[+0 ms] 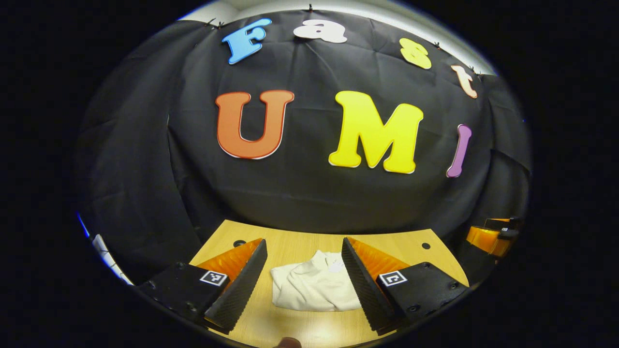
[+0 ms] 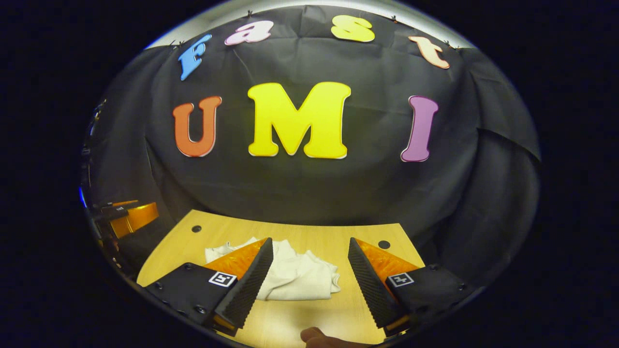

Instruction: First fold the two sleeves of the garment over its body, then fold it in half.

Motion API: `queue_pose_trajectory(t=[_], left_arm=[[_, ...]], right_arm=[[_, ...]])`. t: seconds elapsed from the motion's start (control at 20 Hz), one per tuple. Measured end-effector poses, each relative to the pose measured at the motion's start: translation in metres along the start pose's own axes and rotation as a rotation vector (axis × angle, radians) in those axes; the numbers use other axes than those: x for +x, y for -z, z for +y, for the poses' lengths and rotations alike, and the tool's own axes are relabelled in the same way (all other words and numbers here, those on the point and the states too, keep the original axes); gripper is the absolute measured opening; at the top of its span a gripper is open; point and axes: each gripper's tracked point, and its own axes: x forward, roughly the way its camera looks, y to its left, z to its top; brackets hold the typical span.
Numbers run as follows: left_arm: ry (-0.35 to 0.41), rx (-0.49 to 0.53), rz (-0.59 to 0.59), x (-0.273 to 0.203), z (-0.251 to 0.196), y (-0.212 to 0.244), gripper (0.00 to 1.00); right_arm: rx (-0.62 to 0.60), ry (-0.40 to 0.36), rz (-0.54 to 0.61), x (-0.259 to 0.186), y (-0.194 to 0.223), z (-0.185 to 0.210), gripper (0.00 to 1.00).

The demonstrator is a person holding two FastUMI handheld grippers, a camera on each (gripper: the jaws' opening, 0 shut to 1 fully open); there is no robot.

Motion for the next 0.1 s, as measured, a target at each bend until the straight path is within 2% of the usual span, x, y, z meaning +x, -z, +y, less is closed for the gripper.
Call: queue_pose_trajectory(t=[0.1], left_arm=[[-0.016,0.009,-0.049,-0.033,-0.002,-0.005,0.98]], right_arm=[[0.015,0.006,-0.048,-0.023,-0.001,0.003,0.97]])
